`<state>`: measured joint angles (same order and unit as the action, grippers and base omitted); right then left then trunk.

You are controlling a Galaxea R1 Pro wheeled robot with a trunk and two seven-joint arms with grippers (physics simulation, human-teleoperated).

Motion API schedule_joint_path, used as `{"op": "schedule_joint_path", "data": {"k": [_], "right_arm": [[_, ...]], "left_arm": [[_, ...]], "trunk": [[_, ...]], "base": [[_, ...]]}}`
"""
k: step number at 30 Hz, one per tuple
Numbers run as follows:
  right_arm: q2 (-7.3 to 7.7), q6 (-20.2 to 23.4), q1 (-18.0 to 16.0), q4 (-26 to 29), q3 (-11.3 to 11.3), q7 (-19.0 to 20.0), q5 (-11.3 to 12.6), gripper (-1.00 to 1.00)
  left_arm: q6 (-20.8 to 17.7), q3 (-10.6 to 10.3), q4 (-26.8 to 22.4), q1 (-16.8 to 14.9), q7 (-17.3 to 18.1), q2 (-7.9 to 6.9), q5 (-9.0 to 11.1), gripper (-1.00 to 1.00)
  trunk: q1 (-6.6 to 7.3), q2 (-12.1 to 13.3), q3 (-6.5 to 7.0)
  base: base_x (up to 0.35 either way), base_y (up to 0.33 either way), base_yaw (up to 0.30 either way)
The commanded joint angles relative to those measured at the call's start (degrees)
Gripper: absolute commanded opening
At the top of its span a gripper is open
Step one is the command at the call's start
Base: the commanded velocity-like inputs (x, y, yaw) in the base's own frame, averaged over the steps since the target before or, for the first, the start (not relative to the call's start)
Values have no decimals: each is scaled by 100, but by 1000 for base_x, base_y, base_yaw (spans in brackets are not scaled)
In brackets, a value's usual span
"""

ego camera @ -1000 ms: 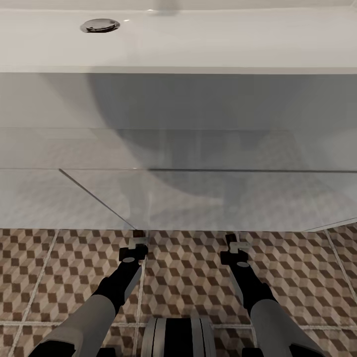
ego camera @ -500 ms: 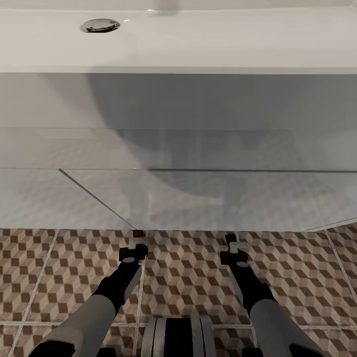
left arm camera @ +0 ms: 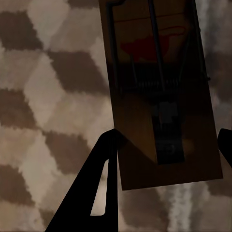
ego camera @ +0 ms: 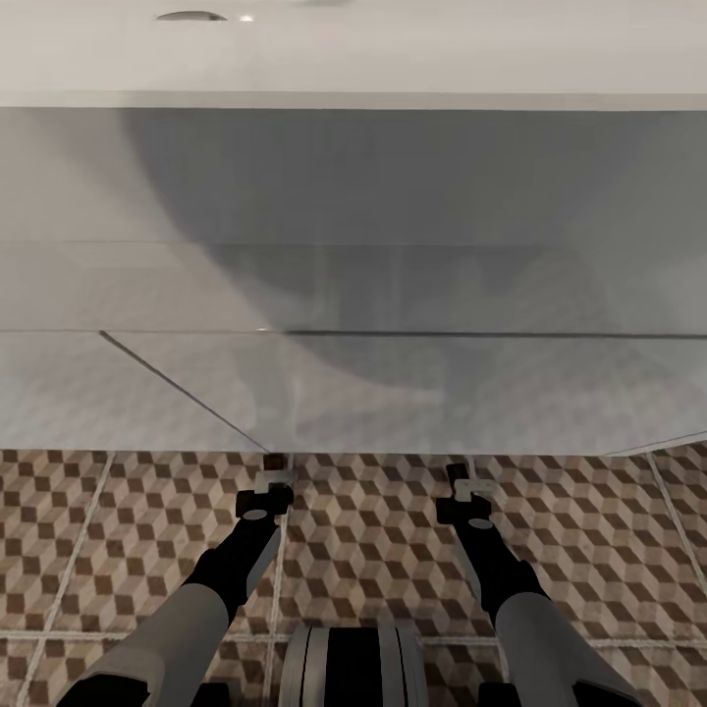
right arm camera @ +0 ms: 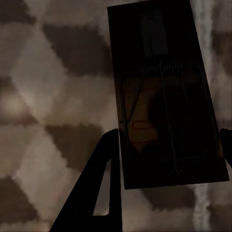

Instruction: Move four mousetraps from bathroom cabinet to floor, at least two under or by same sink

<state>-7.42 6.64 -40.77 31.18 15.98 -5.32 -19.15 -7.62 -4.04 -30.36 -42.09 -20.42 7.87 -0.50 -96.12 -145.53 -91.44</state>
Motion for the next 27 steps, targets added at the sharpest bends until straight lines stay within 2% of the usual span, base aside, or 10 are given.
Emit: {"op": "schedule_joint_path", "data": {"k": [1,27], "right_arm": [[-9,30,-1,11,28,5,-54,-100],[-14,0,-1,11,18,4,-54,-100]], "left_arm": [[-47,-35,-11,0,-43,-4,-11,-100],[-44,-35,-6,0,-50,-4,-11,-100]], "trunk": [[1,-1,-3],[1,-1,-3]], "base": [[0,0,0],[0,0,0]]}}
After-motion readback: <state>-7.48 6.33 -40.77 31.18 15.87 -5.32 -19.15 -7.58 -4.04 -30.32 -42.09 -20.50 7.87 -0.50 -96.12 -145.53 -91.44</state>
